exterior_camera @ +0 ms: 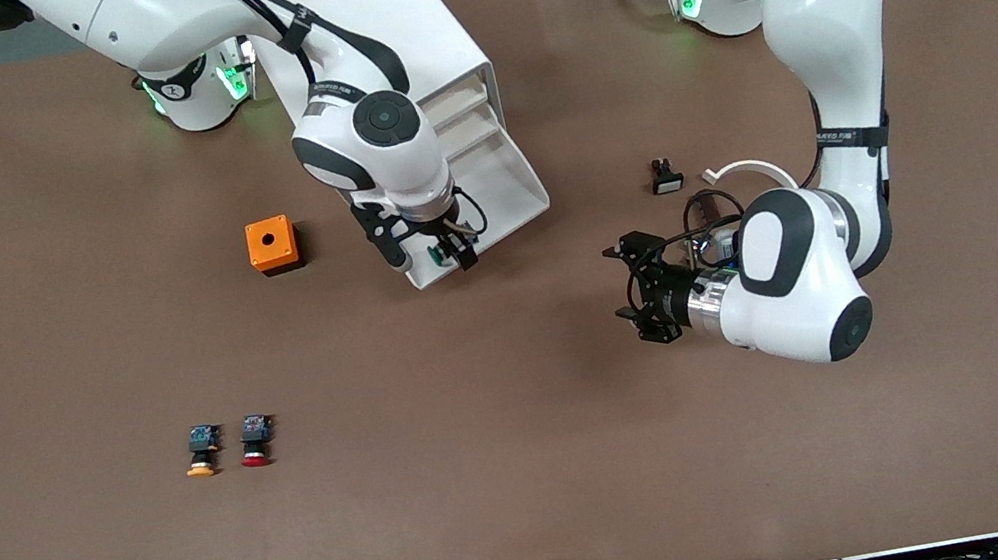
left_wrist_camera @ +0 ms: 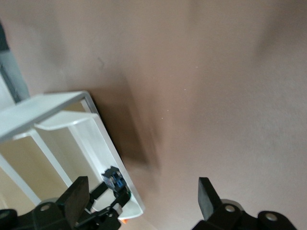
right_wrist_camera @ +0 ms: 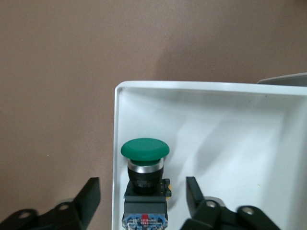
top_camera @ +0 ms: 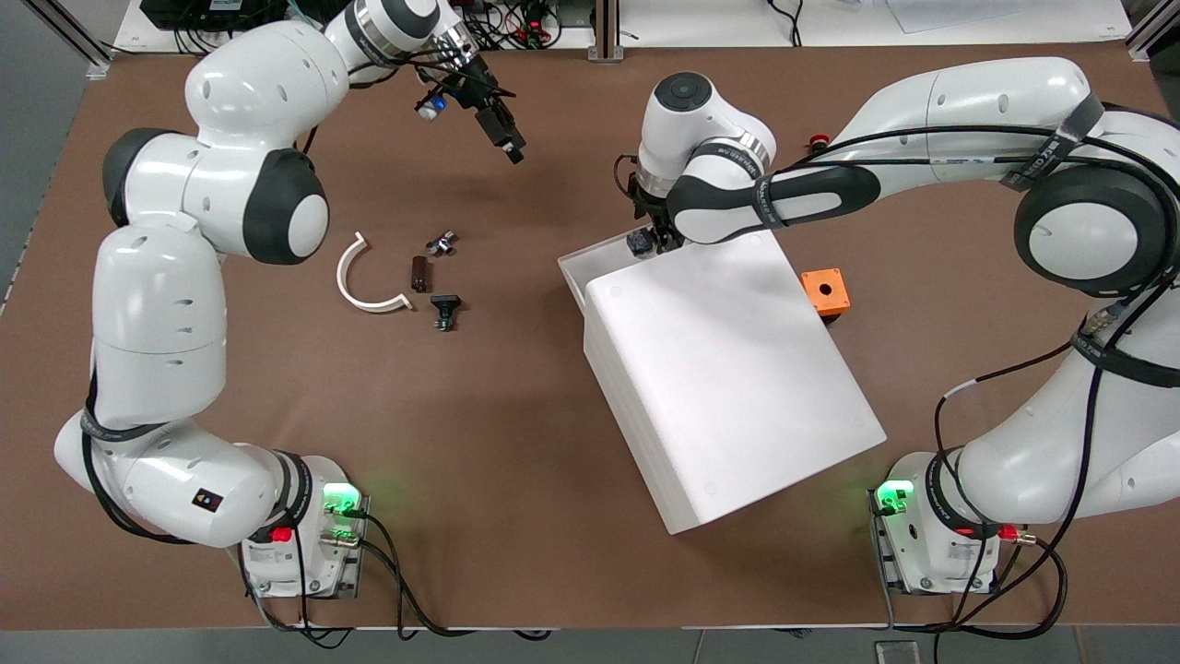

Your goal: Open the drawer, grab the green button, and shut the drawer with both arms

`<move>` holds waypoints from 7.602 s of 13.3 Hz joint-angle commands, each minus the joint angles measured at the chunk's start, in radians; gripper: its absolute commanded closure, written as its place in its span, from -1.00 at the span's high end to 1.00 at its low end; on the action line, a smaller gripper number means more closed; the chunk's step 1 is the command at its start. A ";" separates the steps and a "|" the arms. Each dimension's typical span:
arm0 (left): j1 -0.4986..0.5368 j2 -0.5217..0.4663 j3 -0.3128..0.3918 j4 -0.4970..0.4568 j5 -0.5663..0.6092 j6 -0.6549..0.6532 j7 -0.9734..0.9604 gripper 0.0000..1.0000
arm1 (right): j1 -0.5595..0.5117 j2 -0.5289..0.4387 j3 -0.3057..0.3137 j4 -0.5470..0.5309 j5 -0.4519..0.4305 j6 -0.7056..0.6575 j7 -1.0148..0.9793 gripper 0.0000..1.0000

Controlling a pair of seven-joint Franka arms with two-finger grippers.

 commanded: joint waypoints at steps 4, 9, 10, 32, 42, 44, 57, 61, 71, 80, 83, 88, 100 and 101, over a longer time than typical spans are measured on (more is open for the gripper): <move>-0.007 -0.031 0.007 -0.011 0.060 -0.005 0.392 0.99 | -0.012 0.000 0.032 -0.003 -0.033 0.007 0.034 -0.48; -0.007 -0.053 0.001 -0.011 0.078 0.004 0.548 0.99 | -0.020 -0.002 0.037 0.014 -0.031 0.010 0.017 -0.99; -0.010 -0.053 0.001 -0.011 0.080 0.004 0.548 0.99 | -0.024 -0.002 0.048 0.031 -0.031 0.007 0.002 -1.00; -0.385 0.042 -0.004 -0.086 0.281 0.326 0.841 0.99 | -0.365 0.174 -0.168 0.222 -0.022 0.004 -1.532 -1.00; -0.533 0.030 -0.006 -0.102 0.276 0.298 0.730 0.99 | -0.317 0.256 -0.195 0.295 -0.022 0.002 -1.565 0.04; -0.563 0.029 -0.006 -0.102 0.275 0.300 0.712 0.99 | -0.326 0.254 -0.192 0.316 -0.019 -0.001 -1.565 1.00; -0.686 0.036 -0.006 -0.102 0.317 0.307 0.749 1.00 | -0.380 -0.106 -0.339 0.427 0.329 -0.430 -1.980 1.00; -0.708 0.036 -0.004 -0.102 0.319 0.309 0.749 1.00 | -0.341 -0.279 -0.412 0.425 0.367 -0.614 -1.977 1.00; -0.614 -0.017 0.067 -0.088 0.477 0.309 0.744 1.00 | -0.147 -0.537 -0.675 0.341 0.443 -0.716 -1.979 1.00; -0.306 -0.328 0.128 -0.090 0.705 0.177 0.863 1.00 | -0.165 -0.574 -0.672 0.322 0.427 -0.691 -1.996 1.00; -0.194 -0.445 0.128 -0.090 0.730 0.055 1.078 1.00 | -0.181 -0.579 -0.673 0.318 0.429 -0.690 -2.068 1.00; -0.041 -0.595 0.126 -0.096 0.741 -0.071 1.324 1.00 | -0.173 -0.577 -0.672 0.324 0.429 -0.697 -2.065 1.00; 0.477 -0.956 -0.275 -0.471 0.750 -0.009 1.623 1.00 | -0.169 -0.571 -0.670 0.342 0.429 -0.706 -2.065 1.00; 0.477 -0.976 -0.277 -0.493 0.752 -0.002 1.625 1.00 | -0.169 -0.571 -0.670 0.342 0.429 -0.706 -2.065 1.00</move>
